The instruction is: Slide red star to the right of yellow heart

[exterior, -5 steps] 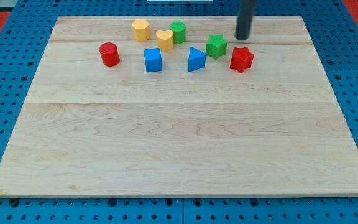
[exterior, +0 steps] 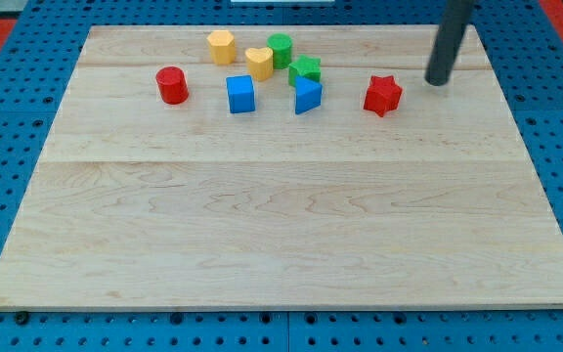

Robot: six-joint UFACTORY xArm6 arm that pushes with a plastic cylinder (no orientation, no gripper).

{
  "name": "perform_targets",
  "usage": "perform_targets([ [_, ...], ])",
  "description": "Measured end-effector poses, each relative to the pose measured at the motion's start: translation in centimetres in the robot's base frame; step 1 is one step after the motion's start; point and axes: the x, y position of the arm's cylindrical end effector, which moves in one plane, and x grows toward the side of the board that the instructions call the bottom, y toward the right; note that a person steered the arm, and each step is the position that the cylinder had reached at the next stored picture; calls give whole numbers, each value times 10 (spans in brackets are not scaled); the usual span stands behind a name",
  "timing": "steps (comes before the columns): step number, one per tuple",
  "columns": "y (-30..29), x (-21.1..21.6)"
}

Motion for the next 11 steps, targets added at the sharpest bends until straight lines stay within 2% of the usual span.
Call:
perform_targets([
  [1, 6, 30],
  [2, -47, 36],
  [3, -69, 28],
  [5, -116, -4],
  [7, -118, -54],
  [9, -174, -66],
  [10, -177, -69],
  [11, -177, -128],
])
